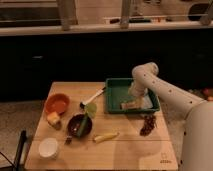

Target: Place eraser in table surface

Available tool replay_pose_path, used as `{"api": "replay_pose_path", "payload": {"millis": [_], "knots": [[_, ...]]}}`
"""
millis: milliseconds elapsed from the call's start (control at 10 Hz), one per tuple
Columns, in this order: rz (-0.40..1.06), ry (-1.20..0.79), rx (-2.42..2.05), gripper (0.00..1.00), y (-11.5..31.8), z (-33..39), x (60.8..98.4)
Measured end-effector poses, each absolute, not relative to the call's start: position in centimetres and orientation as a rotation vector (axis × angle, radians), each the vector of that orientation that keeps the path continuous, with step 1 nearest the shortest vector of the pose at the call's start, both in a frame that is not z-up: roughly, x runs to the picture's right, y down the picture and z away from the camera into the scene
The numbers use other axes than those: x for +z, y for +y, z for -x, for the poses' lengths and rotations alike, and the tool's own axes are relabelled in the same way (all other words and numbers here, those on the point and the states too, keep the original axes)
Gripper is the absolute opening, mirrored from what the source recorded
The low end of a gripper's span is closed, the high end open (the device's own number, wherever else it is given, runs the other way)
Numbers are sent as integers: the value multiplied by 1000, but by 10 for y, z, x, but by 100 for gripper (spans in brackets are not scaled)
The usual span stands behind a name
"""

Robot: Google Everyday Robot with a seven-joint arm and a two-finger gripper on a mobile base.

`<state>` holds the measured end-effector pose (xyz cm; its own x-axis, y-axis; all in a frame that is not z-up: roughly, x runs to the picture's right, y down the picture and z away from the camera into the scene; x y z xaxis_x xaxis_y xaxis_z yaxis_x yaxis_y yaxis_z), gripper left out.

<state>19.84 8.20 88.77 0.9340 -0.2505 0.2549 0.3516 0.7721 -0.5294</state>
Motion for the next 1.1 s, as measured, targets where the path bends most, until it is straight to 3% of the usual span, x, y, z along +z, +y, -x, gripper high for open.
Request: {"api": "replay_pose_path", "payload": {"millis": [200, 300, 400, 1100], "knots": [[613, -162, -325, 63, 85, -206, 876], [608, -156, -327, 76, 84, -206, 877], [607, -158, -330, 80, 84, -201, 880], [617, -165, -338, 80, 93, -195, 891]]}}
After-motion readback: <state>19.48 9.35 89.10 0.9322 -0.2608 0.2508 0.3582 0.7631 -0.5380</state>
